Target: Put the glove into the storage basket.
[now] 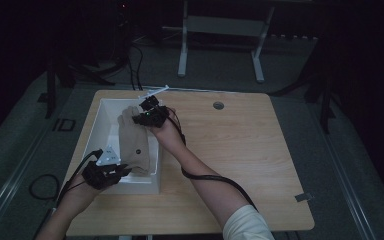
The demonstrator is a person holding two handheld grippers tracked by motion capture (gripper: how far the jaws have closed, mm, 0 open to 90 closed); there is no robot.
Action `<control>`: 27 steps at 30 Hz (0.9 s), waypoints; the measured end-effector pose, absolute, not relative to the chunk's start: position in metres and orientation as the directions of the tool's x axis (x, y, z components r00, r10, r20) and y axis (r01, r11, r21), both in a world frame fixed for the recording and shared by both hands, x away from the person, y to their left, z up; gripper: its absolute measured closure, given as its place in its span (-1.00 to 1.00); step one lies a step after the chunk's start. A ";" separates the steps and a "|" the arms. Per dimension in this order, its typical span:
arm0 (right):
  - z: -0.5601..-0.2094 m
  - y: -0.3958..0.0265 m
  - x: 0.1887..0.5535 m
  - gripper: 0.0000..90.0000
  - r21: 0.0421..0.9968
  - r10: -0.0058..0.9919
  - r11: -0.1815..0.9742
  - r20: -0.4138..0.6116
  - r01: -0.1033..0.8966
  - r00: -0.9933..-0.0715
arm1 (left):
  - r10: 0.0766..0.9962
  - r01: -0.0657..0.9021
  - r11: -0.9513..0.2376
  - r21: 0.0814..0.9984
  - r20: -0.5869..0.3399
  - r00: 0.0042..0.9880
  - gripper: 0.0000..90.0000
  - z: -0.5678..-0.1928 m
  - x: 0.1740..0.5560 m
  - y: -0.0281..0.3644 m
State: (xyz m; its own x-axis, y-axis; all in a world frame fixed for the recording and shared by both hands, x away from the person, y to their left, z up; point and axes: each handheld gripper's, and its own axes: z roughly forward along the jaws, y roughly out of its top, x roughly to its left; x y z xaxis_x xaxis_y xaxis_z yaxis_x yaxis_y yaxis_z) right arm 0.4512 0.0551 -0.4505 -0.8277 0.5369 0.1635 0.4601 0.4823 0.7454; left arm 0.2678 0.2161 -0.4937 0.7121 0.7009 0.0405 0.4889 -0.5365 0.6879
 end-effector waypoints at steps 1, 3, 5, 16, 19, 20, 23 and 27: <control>-0.453 0.058 0.451 0.79 0.740 0.536 0.490 0.162 0.461 -0.829 | 0.702 0.491 -0.538 0.685 0.042 0.710 0.81 -0.495 0.268 0.217; -0.454 0.062 0.450 0.79 0.734 0.535 0.502 0.151 0.457 -0.831 | 0.710 0.498 -0.522 0.692 0.030 0.704 0.81 -0.499 0.267 0.220; -0.455 0.066 0.451 0.78 0.720 0.535 0.522 0.142 0.458 -0.833 | 0.712 0.499 -0.518 0.695 0.026 0.702 0.81 -0.501 0.267 0.223; -0.452 0.065 0.452 0.26 0.716 0.538 0.523 0.143 0.462 -0.830 | 0.713 0.517 -0.526 0.676 0.019 0.701 0.51 -0.504 0.272 0.218; -0.449 0.062 0.450 0.20 0.722 0.534 0.523 0.137 0.454 -0.834 | 0.725 0.523 -0.509 0.683 0.012 0.689 0.40 -0.503 0.271 0.217; -0.448 0.059 0.450 0.16 0.726 0.528 0.515 0.149 0.455 -0.836 | 0.727 0.524 -0.505 0.686 0.011 0.686 0.40 -0.503 0.272 0.217; -0.444 0.054 0.448 0.06 0.744 0.521 0.502 0.148 0.442 -0.841 | 0.746 0.532 -0.478 0.699 0.004 0.666 0.28 -0.499 0.271 0.216; -0.435 0.043 0.444 -0.13 0.765 0.510 0.471 0.169 0.438 -0.844 | 0.766 0.528 -0.424 0.736 -0.020 0.642 -0.02 -0.487 0.268 0.214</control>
State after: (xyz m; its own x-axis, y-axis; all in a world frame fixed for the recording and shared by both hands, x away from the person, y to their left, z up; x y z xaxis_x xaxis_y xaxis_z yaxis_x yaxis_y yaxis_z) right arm 0.4443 0.0432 -0.4349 -0.8436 0.5096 0.1694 0.4385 0.4714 0.7652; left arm 0.2683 0.2144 -0.4873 0.6424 0.7661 -0.0200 0.5283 -0.4238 0.7357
